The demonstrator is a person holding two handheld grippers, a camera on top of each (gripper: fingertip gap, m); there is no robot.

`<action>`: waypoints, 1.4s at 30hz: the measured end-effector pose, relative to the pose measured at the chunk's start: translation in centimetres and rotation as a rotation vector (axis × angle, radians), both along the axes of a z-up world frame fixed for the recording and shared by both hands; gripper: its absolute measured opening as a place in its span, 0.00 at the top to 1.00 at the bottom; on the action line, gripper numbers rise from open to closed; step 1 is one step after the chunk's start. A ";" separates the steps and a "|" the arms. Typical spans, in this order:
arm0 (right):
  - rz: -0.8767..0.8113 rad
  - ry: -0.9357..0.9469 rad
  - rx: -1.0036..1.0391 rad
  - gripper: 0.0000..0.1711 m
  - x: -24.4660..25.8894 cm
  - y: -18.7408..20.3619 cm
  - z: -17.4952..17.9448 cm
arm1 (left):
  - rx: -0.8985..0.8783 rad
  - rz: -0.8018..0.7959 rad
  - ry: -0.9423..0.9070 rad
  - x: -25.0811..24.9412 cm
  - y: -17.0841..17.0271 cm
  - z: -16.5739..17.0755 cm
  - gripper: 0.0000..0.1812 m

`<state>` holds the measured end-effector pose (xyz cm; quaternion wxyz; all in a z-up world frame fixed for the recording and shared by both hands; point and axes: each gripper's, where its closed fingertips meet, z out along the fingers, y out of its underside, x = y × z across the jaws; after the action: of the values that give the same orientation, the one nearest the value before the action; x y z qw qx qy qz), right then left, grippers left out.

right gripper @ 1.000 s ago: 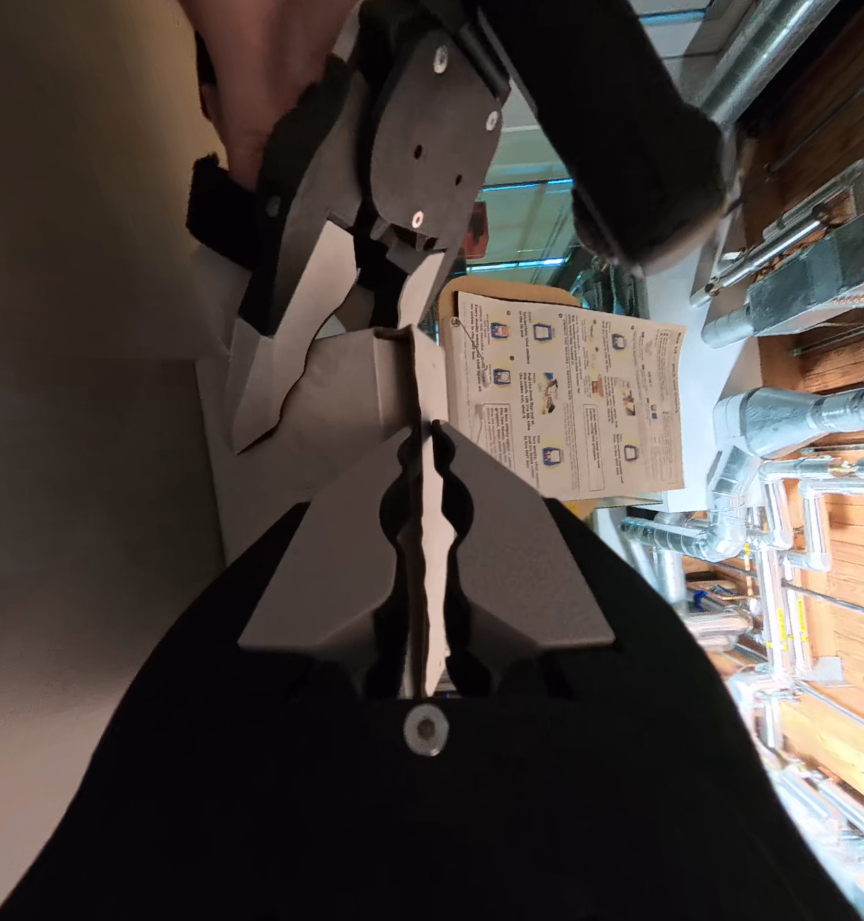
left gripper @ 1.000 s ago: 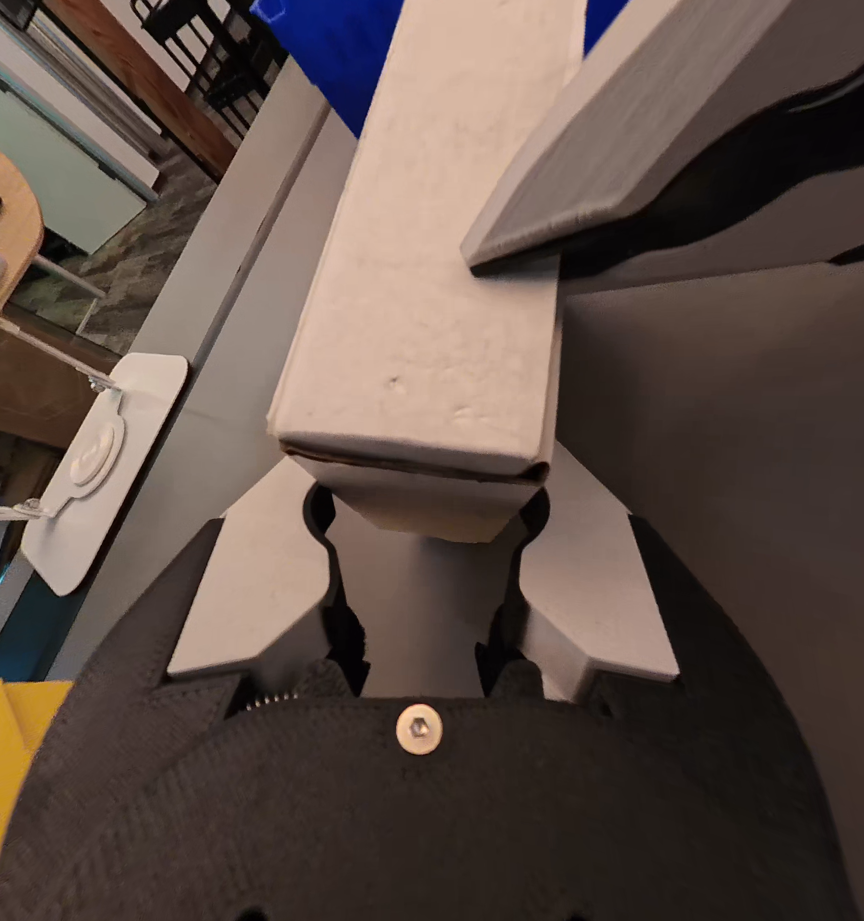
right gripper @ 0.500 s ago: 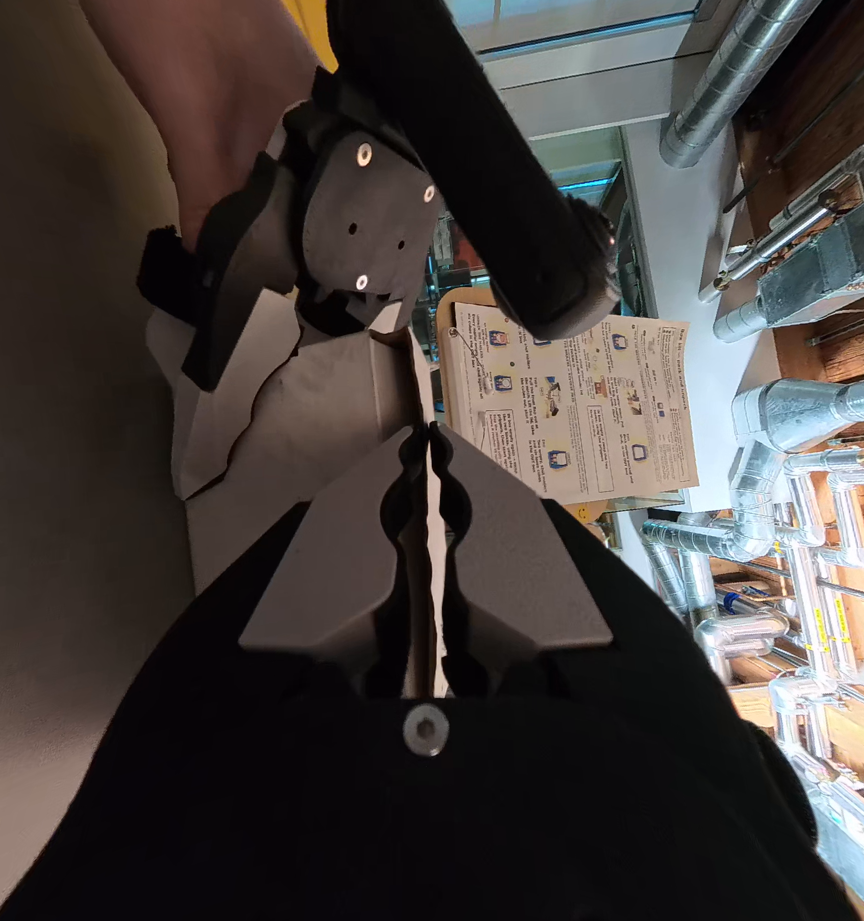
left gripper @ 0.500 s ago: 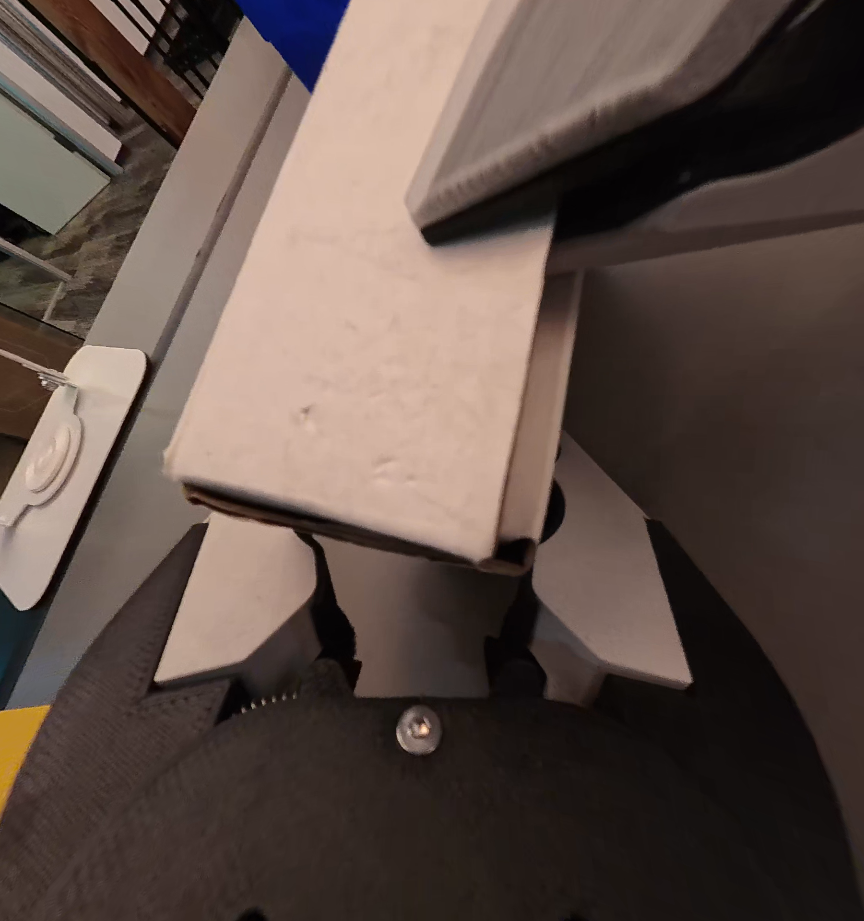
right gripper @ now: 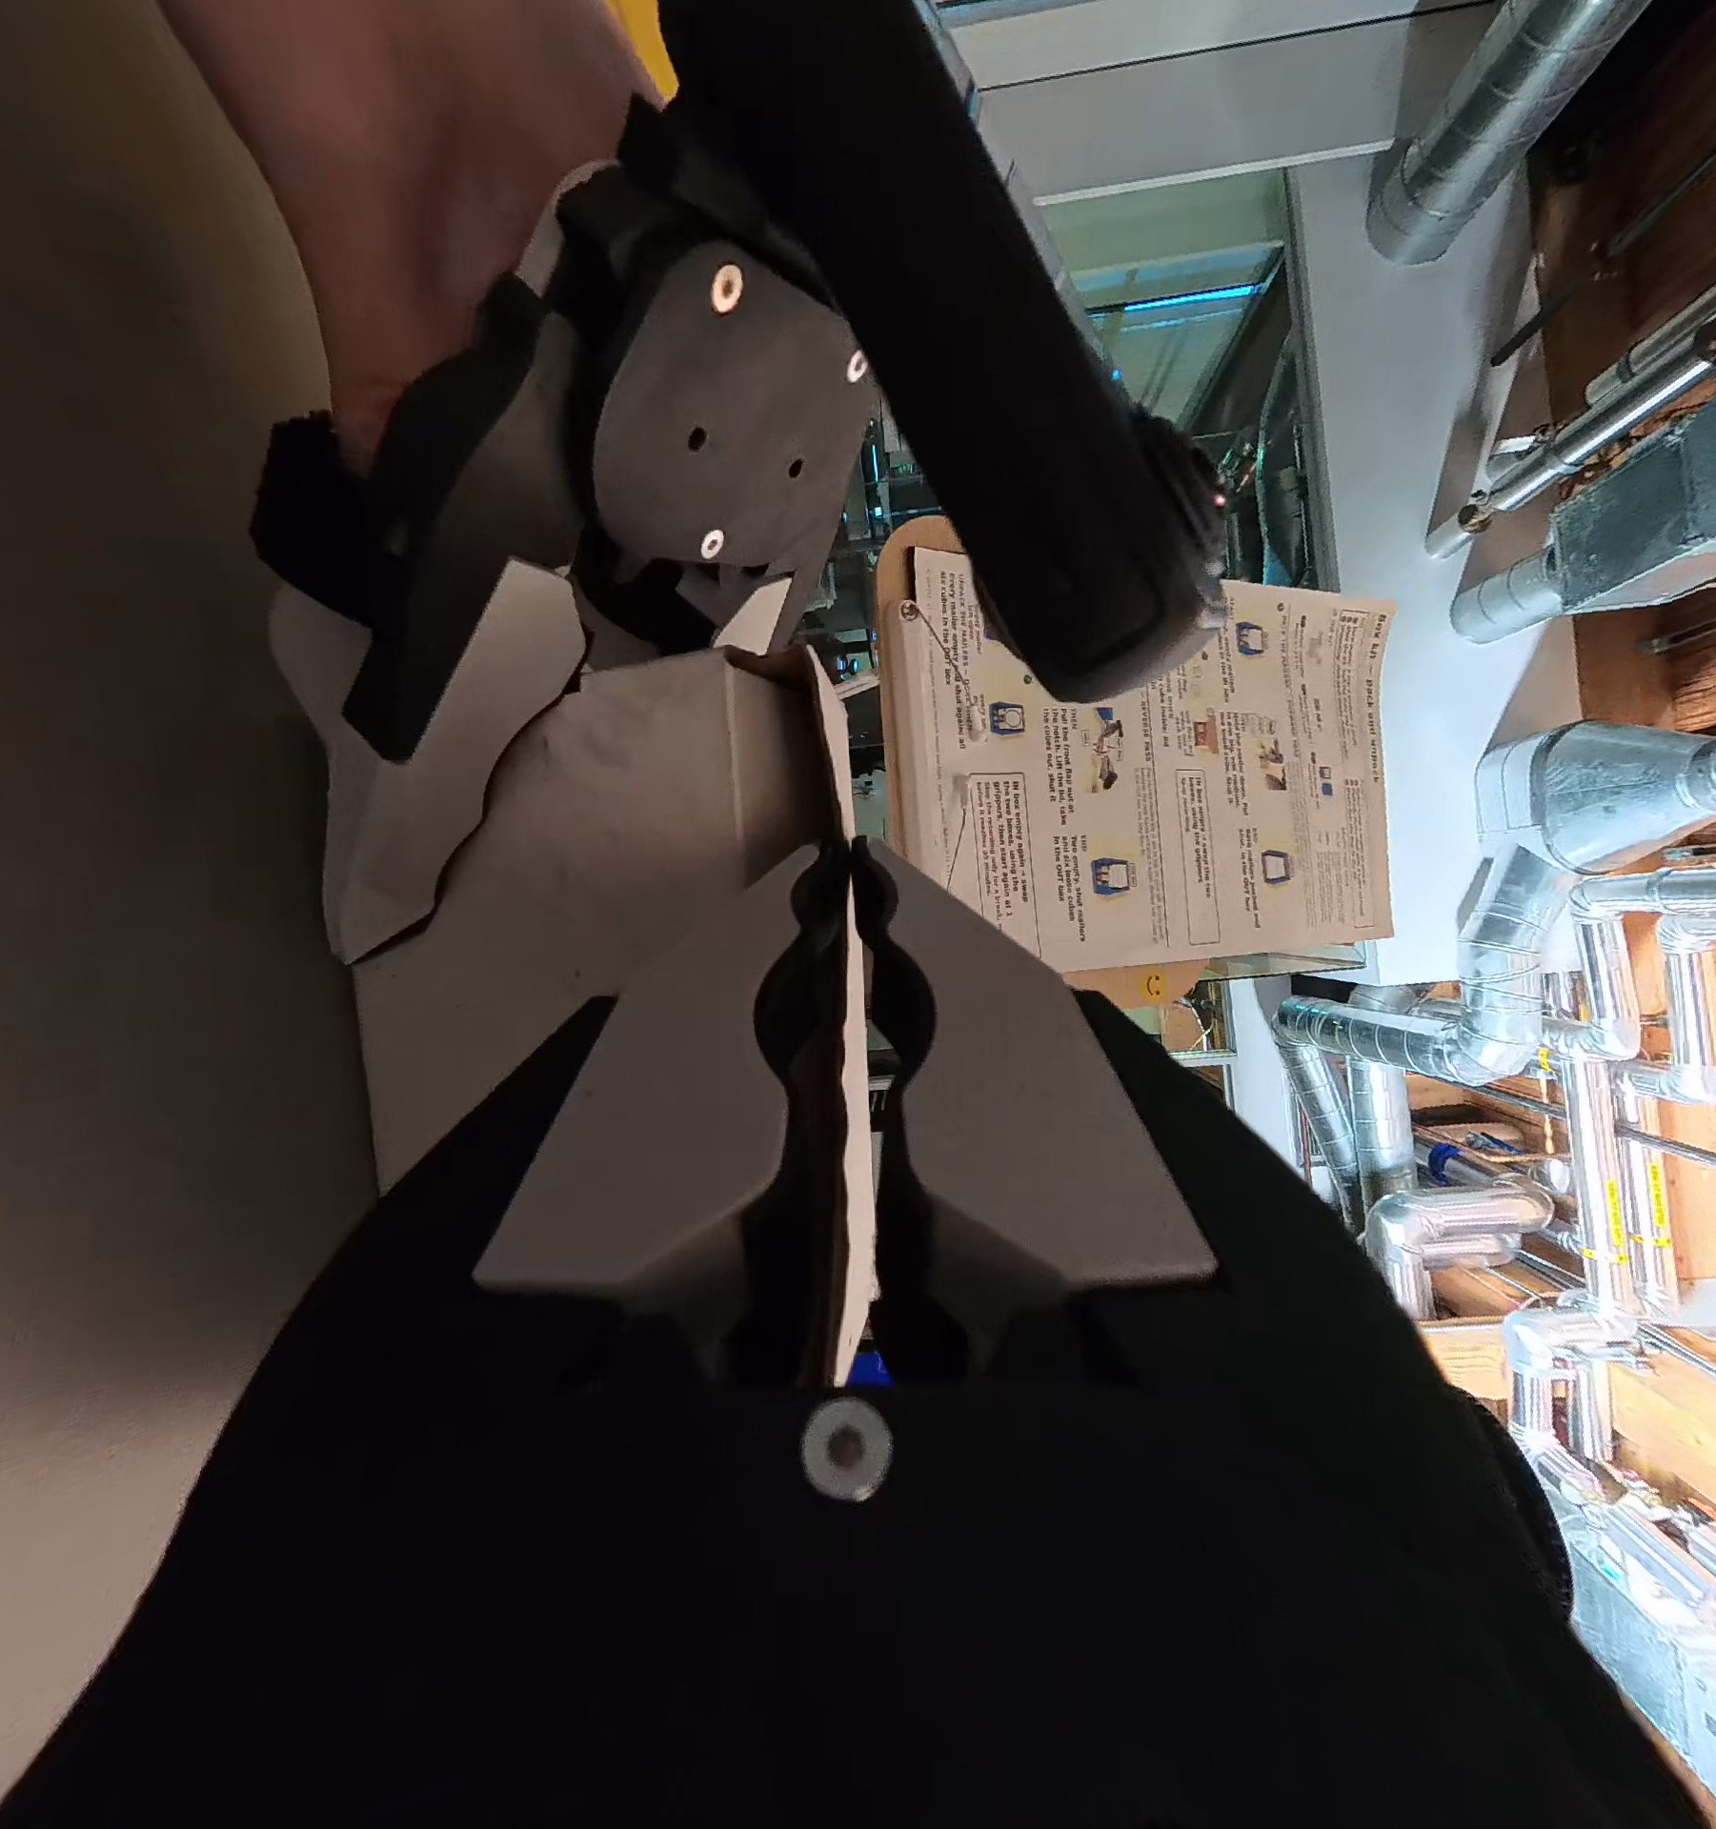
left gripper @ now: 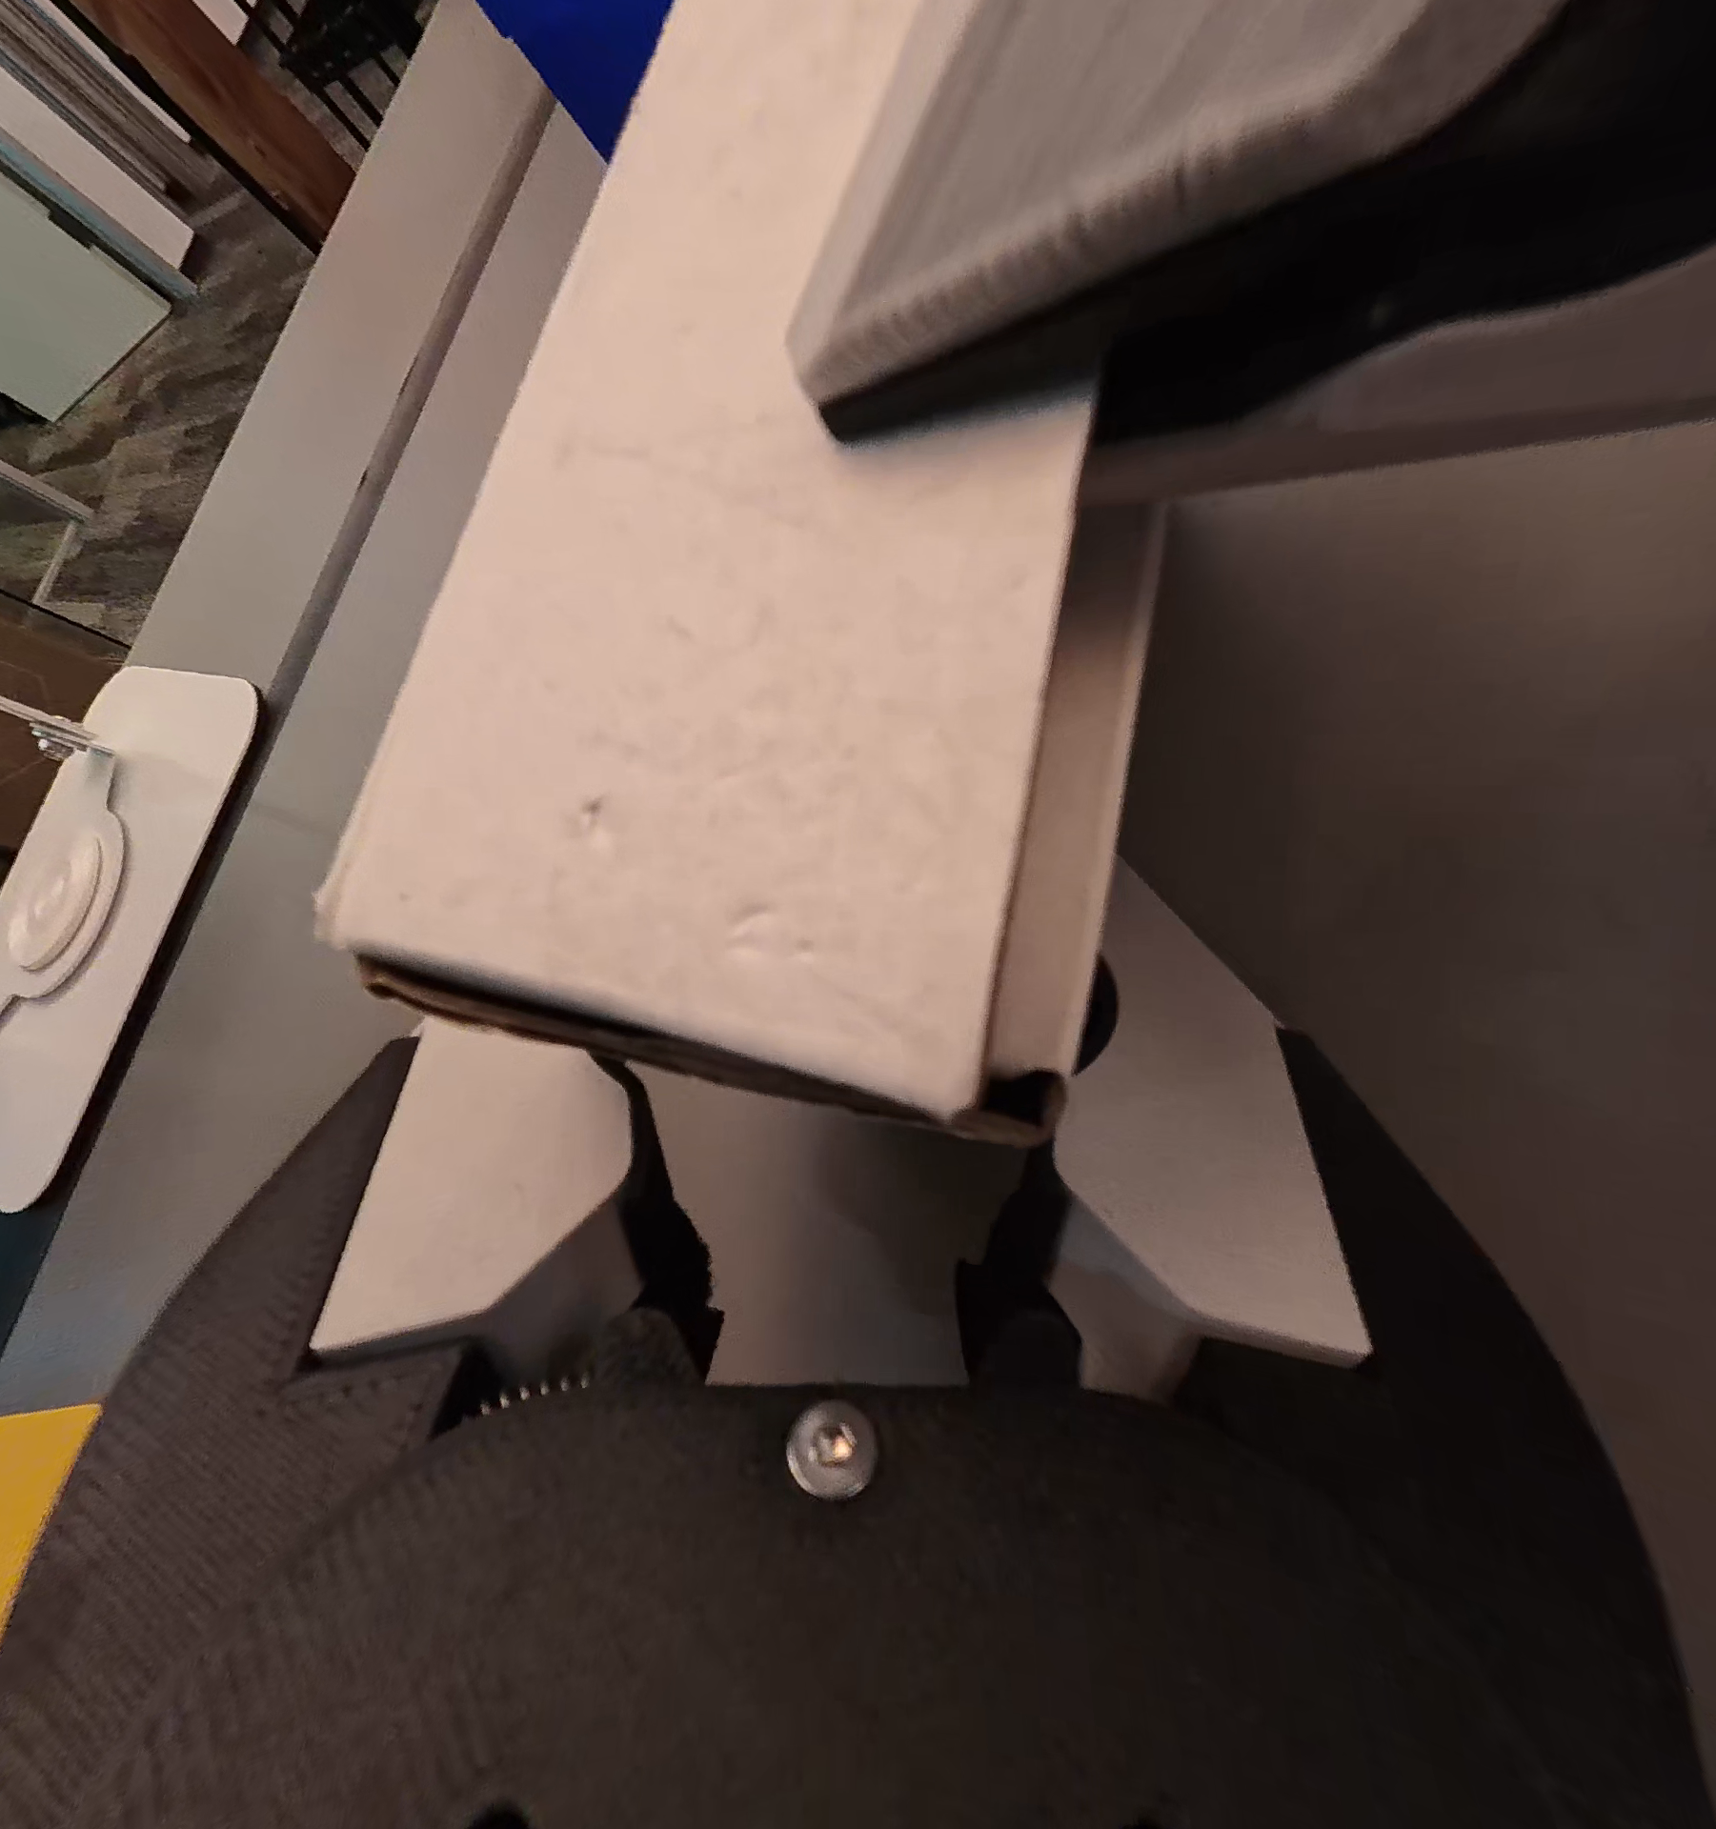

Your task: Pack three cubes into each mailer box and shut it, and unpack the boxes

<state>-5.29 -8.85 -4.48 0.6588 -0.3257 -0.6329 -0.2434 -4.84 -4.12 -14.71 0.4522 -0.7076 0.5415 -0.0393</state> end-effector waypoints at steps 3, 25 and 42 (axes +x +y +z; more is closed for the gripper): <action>0.011 -0.007 -0.004 0.97 -0.2 0.4 -0.2 | -0.061 0.001 -0.028 0.0 -0.3 -0.5 0.53; -0.020 -0.027 -0.120 0.93 3.8 1.3 -0.3 | -0.066 -0.008 -0.021 -0.2 -0.4 -0.6 0.53; 0.062 -0.043 -0.124 0.91 1.3 -0.6 -0.4 | 0.058 -0.015 0.054 -0.1 -0.2 -0.1 0.54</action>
<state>-3.98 -9.48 -4.83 0.6310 -0.3407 -0.6705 -0.1903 -4.90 -4.29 -14.77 0.4573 -0.6908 0.5600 -0.0078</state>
